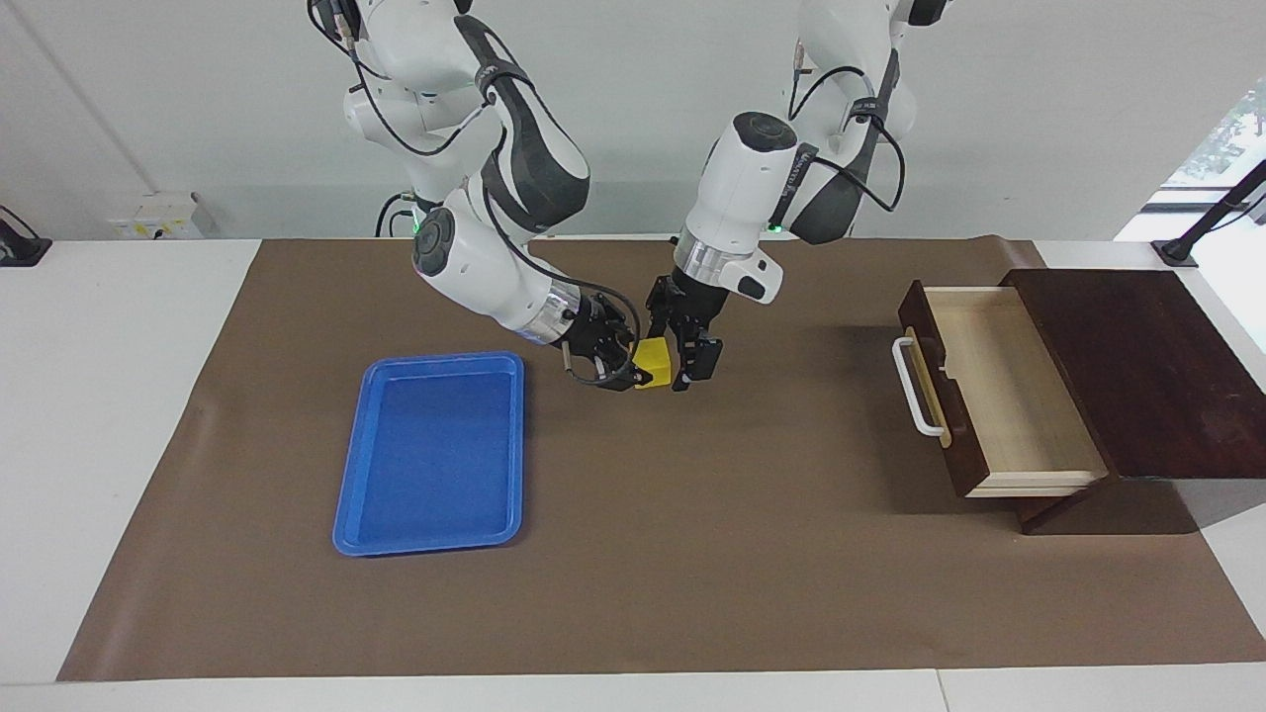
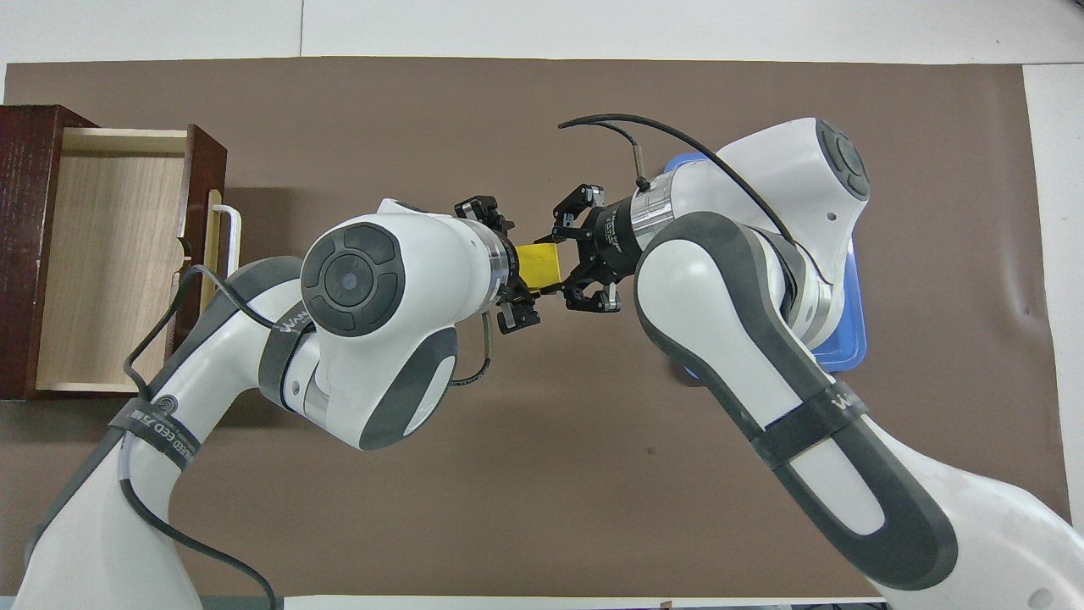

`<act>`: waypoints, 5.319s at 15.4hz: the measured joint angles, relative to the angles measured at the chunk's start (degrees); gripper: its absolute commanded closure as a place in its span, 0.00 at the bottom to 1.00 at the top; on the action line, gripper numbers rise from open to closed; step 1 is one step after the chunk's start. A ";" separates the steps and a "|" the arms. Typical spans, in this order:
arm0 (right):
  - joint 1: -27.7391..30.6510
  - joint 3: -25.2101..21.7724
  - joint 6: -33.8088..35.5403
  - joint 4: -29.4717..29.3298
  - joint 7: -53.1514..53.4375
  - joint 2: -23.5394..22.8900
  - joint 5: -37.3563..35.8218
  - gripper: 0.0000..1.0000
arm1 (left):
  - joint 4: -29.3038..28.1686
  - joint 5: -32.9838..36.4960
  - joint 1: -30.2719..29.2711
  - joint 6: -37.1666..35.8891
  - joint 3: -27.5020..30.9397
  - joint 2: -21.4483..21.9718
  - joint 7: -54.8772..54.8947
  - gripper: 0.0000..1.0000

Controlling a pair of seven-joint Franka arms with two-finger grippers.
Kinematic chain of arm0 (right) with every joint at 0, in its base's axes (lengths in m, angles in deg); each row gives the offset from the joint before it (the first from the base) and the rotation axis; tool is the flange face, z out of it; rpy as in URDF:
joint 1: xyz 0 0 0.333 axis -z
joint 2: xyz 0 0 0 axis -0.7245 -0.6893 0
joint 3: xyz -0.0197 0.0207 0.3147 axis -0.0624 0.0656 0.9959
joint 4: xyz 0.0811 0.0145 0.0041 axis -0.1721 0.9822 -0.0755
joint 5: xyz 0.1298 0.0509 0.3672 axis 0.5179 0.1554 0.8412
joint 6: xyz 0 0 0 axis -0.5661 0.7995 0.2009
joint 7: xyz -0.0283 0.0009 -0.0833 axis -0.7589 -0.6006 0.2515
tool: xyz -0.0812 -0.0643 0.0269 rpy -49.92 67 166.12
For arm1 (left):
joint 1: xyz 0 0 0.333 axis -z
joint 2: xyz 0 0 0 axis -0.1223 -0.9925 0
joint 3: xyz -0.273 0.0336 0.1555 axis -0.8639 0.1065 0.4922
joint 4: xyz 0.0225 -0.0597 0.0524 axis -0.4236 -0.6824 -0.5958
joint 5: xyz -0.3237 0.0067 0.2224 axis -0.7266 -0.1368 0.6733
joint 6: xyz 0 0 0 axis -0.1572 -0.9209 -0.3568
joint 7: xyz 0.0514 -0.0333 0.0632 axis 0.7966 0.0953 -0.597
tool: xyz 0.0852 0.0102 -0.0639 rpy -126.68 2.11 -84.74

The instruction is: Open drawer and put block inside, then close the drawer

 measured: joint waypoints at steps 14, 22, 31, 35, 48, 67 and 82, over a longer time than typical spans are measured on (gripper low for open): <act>0.15 -0.38 -0.80 -0.06 3.54 -0.09 1.99 0.00 | 0.69 -0.23 0.39 -2.62 0.31 0.07 0.21 1.00; 0.21 -0.46 -0.80 -0.27 3.83 -0.08 2.05 0.00 | 4.72 -2.50 -18.76 -23.95 2.31 10.61 20.54 1.00; 10.28 -1.28 6.29 -3.11 2.48 2.82 -3.89 0.00 | 1.78 -4.51 -41.33 -24.22 2.75 11.07 50.54 1.00; 15.91 -1.50 16.01 -7.12 -8.59 3.50 -11.74 0.00 | -3.86 -4.52 -42.53 -17.42 2.58 9.72 54.70 0.65; 25.70 -1.62 31.39 -11.42 -73.87 10.93 -38.19 0.00 | -1.77 8.26 -24.81 -21.17 0.56 6.34 44.74 0.00; 28.66 -0.91 31.52 -5.55 -94.33 17.98 -45.17 0.00 | -2.29 14.90 -40.24 -18.25 0.18 6.12 70.07 0.00; 28.50 -0.28 33.04 -5.56 -93.86 18.54 -45.16 0.00 | 8.98 8.52 -27.34 -50.31 2.97 12.37 129.16 0.00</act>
